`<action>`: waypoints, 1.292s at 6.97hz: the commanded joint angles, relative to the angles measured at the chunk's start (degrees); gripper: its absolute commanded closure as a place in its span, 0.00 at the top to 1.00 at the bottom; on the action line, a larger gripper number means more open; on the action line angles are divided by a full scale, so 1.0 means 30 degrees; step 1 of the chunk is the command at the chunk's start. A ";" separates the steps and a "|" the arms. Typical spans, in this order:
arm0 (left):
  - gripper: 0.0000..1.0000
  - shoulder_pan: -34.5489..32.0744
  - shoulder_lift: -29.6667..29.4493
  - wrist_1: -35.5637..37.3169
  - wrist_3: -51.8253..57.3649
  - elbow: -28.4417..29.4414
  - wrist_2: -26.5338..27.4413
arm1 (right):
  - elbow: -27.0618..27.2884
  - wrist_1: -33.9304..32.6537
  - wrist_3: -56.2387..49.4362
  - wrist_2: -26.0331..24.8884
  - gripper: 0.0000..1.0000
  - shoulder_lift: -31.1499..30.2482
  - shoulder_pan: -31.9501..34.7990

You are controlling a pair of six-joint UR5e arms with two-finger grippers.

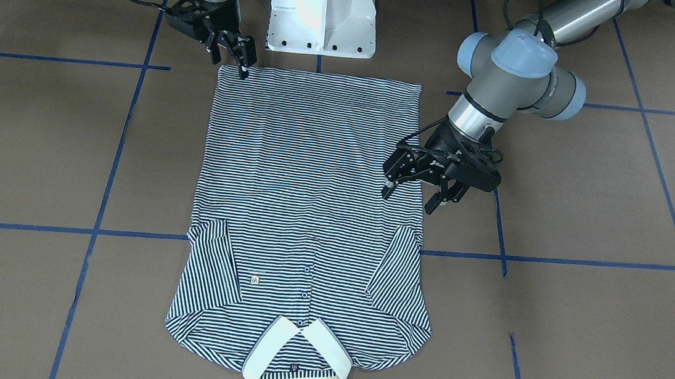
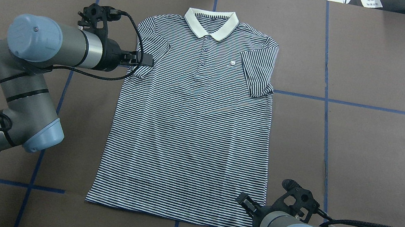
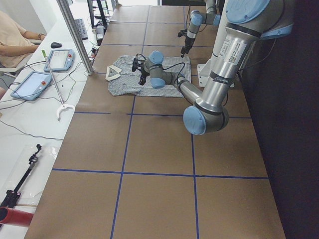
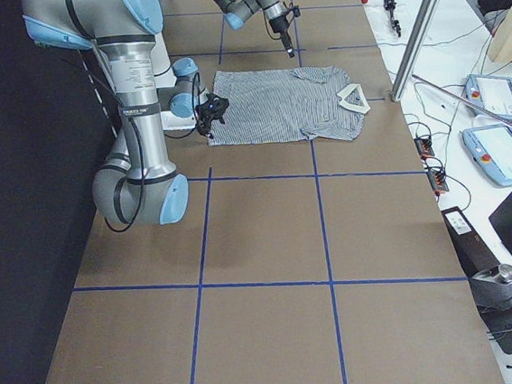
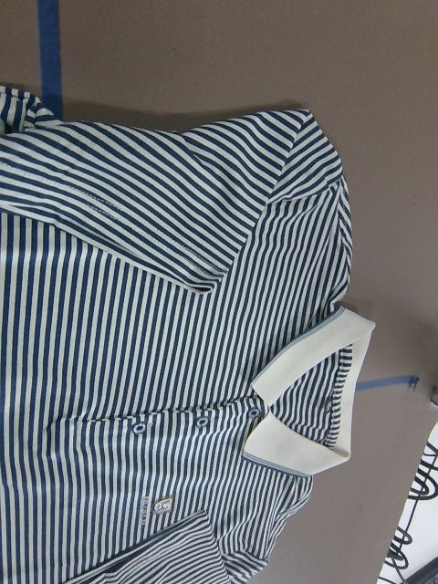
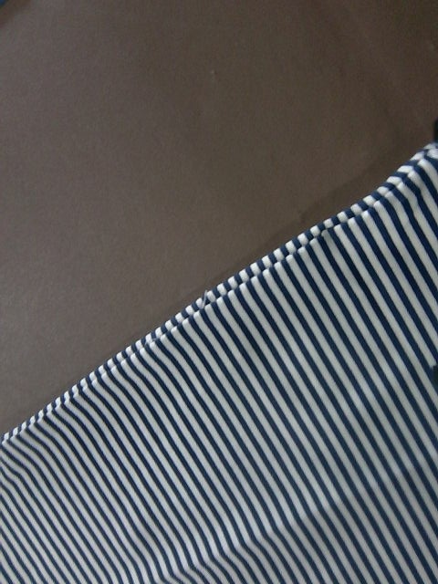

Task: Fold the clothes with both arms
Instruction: 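Move the right gripper down the side to the hem corner nearest the robot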

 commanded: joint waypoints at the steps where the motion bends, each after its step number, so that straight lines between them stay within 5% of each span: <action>1: 1.00 0.0012 0.0195 0.0106 0.0028 -0.0131 0.0007 | 0.0020 -0.0013 0.0691 -0.0435 0.85 -0.0287 -0.0852; 4: 1.00 -0.0047 0.0254 -0.0070 -0.0030 -0.0571 -0.0140 | -0.0125 -0.0013 0.0870 -0.0526 0.68 -0.0610 -0.1149; 8: 1.00 -0.0047 0.0283 -0.0070 -0.0118 -0.0542 -0.0140 | -0.0565 -0.0013 0.0841 -0.0496 0.65 -0.0639 -0.1237; 9: 1.00 -0.0047 0.0283 -0.0070 -0.0118 -0.0542 -0.0111 | -0.0595 -0.0013 0.0841 -0.0496 0.32 -0.0610 -0.1237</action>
